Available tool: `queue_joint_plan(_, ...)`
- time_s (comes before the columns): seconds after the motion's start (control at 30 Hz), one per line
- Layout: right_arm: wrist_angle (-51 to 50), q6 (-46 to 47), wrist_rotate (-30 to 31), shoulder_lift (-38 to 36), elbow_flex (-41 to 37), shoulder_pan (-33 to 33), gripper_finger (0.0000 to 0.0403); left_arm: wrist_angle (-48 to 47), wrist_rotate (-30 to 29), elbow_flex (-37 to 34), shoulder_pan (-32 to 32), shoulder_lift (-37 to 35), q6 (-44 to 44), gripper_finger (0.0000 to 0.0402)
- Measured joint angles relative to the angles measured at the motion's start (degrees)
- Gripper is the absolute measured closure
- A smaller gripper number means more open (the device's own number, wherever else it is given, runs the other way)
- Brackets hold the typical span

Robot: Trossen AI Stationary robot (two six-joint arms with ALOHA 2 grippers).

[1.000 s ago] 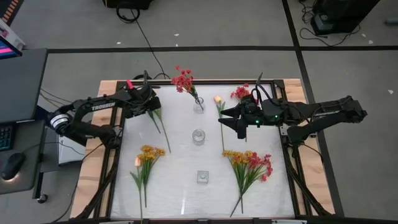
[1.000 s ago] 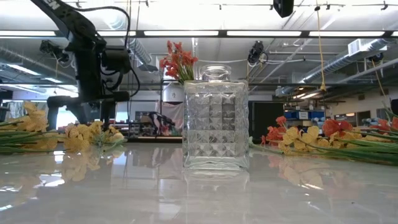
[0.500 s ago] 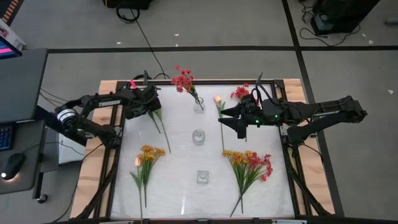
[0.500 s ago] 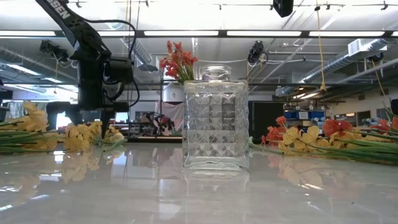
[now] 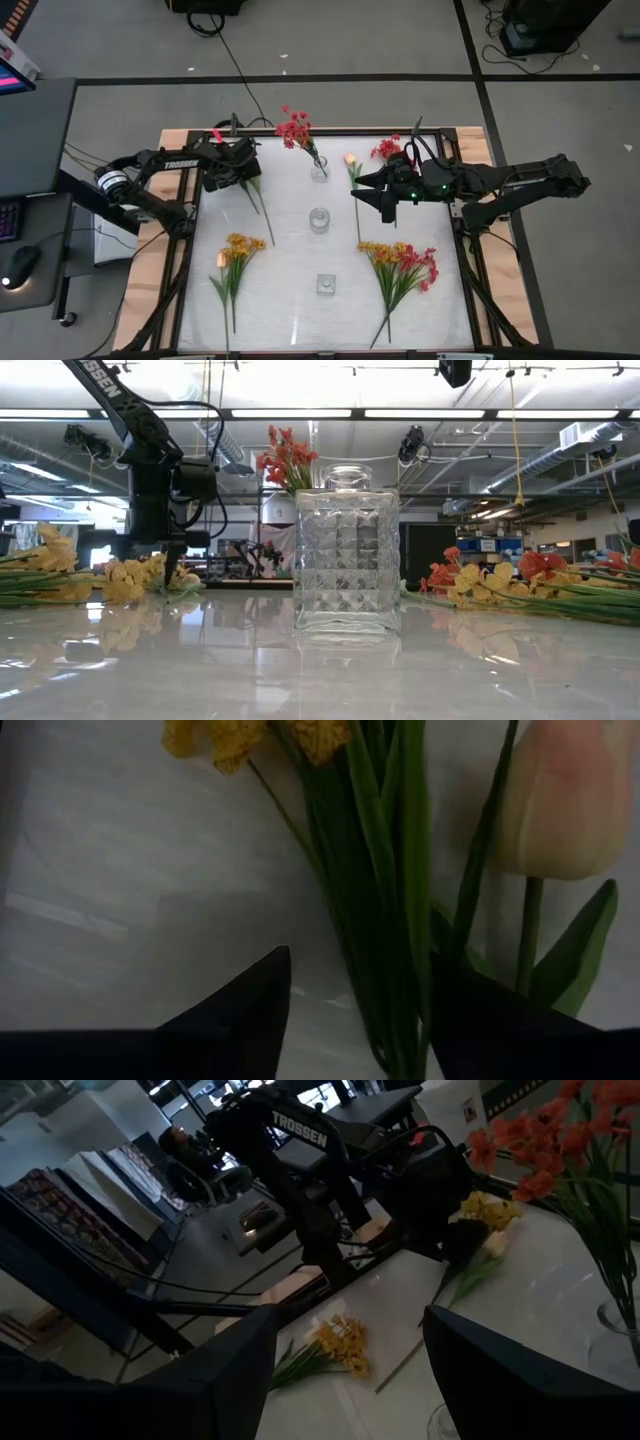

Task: Sort flowers into vase by color
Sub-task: Put the top yellow flowers into the middle transparent vase

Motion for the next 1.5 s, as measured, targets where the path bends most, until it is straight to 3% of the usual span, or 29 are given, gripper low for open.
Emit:
queue_joint_plan(0.37, 0.0, 0.0, 0.0, 0.0, 0.0, 0.0, 0.0142, 0.0, 1.2, 0.0, 0.0, 0.0, 0.6, 0.0316)
queue_joint_plan(0.6, 0.0, 0.0, 0.0, 0.0, 0.0, -0.2, 0.0142, -1.7, 4.6, 0.1, 0.0, -0.1, 2.1, 0.0369)
queue_joint_plan(0.87, 0.0, 0.0, 0.0, 0.0, 0.0, -1.6, 0.0142, -3.3, 7.8, 0.0, 0.0, -3.5, 3.6, 0.0379)
queue_joint_plan(1.5, 0.0, -3.4, 0.0, 0.0, 0.0, -3.2, 0.0142, -3.2, 10.6, 0.0, 0.0, -26.1, 4.0, 0.0381)
